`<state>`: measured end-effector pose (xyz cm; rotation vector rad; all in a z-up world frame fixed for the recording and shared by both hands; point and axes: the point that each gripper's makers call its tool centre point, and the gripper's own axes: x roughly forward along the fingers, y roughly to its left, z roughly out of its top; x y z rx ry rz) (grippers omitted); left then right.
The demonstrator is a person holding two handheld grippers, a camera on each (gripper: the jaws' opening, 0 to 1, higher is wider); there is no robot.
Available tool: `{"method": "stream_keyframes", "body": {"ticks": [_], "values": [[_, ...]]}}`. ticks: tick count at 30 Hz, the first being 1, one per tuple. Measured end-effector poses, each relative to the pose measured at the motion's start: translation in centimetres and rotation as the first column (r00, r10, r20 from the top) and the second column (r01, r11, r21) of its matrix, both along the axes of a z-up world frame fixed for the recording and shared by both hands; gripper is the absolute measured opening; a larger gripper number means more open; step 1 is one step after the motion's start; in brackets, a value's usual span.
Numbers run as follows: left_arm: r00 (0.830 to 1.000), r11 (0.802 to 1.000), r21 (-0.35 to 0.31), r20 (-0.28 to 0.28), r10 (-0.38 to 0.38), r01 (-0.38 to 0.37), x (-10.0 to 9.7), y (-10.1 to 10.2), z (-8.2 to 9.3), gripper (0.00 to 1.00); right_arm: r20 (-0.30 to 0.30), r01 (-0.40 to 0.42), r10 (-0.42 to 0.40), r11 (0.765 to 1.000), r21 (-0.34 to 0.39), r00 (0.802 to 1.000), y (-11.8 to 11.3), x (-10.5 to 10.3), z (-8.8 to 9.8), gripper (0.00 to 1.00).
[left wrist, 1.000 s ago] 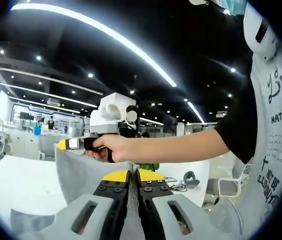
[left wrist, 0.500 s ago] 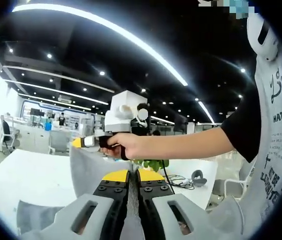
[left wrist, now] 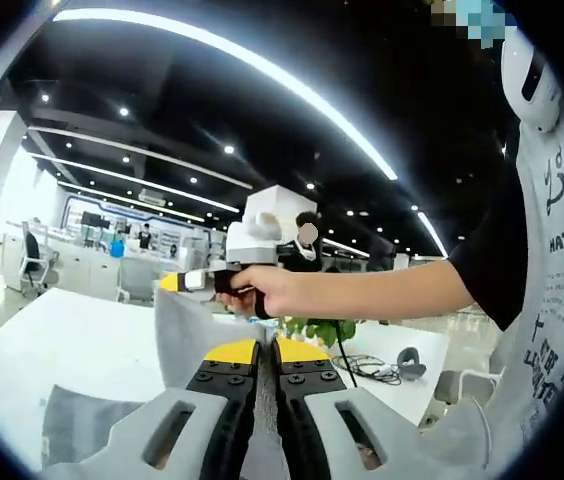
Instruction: Fold the towel on the table until its edges align and the towel forms a compact rectangular stack.
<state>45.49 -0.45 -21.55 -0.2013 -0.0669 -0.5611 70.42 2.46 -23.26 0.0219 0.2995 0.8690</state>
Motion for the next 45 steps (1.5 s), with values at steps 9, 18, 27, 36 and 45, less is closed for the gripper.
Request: {"method": "stream_keyframes", "body": {"ticks": [9, 18, 27, 36, 45], "values": [[0.996, 0.997, -0.028, -0.043, 0.076, -0.077, -0.6, 2.2, -2.1, 0.06, -0.026, -0.029, 0.028, 0.999, -0.024, 0.999, 2.3, -0.6, -1.7, 0.00], [0.980, 0.983, -0.045, -0.097, 0.174, -0.179, -0.9, 5.9, -4.5, 0.06, -0.049, -0.058, 0.055, 0.997, -0.057, 0.997, 5.2, -0.7, -4.2, 0.00], [0.958, 0.964, -0.057, -0.141, 0.248, -0.258, -1.3, 9.3, -6.6, 0.06, -0.084, -0.083, 0.076, 0.993, -0.085, 0.994, 8.1, -1.1, -6.9, 0.00], [0.938, 0.949, -0.067, -0.189, 0.290, -0.307, -2.1, 11.0, -8.6, 0.06, -0.110, -0.114, 0.103, 0.989, -0.097, 0.989, 10.8, -1.9, -8.4, 0.00], [0.905, 0.922, -0.061, -0.227, 0.359, -0.382, -2.6, 13.1, -10.3, 0.06, -0.130, -0.138, 0.122, 0.983, -0.120, 0.984, 13.1, -2.2, -10.4, 0.00]]}}
